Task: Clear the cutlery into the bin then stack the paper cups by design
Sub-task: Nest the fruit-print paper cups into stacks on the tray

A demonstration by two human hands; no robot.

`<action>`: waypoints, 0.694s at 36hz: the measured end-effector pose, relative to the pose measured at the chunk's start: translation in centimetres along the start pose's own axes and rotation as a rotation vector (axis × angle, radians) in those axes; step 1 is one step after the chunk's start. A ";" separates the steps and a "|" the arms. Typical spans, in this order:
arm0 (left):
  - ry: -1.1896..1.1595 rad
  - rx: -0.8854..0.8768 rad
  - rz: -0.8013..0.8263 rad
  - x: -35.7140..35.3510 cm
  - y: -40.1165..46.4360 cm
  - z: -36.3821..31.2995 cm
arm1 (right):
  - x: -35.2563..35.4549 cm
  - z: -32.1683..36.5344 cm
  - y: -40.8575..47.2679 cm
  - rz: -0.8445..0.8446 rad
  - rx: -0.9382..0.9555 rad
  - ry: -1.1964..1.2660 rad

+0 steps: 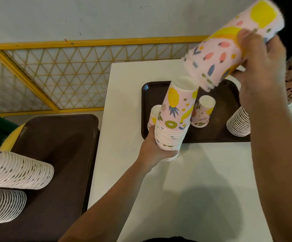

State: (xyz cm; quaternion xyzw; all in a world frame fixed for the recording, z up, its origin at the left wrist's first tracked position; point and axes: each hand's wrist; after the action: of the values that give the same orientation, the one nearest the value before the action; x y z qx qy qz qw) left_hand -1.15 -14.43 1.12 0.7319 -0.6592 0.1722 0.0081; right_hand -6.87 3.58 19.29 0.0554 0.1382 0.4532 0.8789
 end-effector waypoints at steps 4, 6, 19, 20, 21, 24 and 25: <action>-0.005 0.012 -0.004 -0.2 0.3 0.1 | 1.1 -2.7 2.4 -0.252 0.165 -0.124; -0.005 0.016 -0.002 -0.3 0.4 0.2 | 1.4 -5.0 3.0 -0.271 0.229 -0.283; 0.000 -0.003 0.007 -1.0 1.1 0.5 | 4.5 -15.1 2.1 -0.066 0.176 -0.755; 0.001 -0.007 0.013 -1.1 1.1 0.5 | 4.6 -15.2 1.9 -0.050 0.162 -0.768; -0.001 -0.007 0.017 -1.2 1.1 0.5 | 4.7 -15.2 1.8 -0.043 0.154 -0.767; -0.020 -0.007 0.023 -1.4 1.0 0.4 | 4.0 -13.5 1.1 -0.106 0.134 -0.631; -0.018 -0.003 0.023 -1.4 1.0 0.3 | 3.5 -12.2 0.5 -0.112 0.127 -0.546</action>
State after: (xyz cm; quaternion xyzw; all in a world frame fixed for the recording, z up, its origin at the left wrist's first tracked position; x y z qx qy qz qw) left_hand -2.10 -13.26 0.22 0.7258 -0.6680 0.1644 0.0013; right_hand -8.93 6.42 7.07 0.2227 -0.0727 0.3629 0.9019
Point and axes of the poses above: each hand's wrist, its own y-axis towards the middle knuckle, its own x-axis out of the back of the hand, z = x × y, and after that the axes turned 15 degrees about -z, right-handed
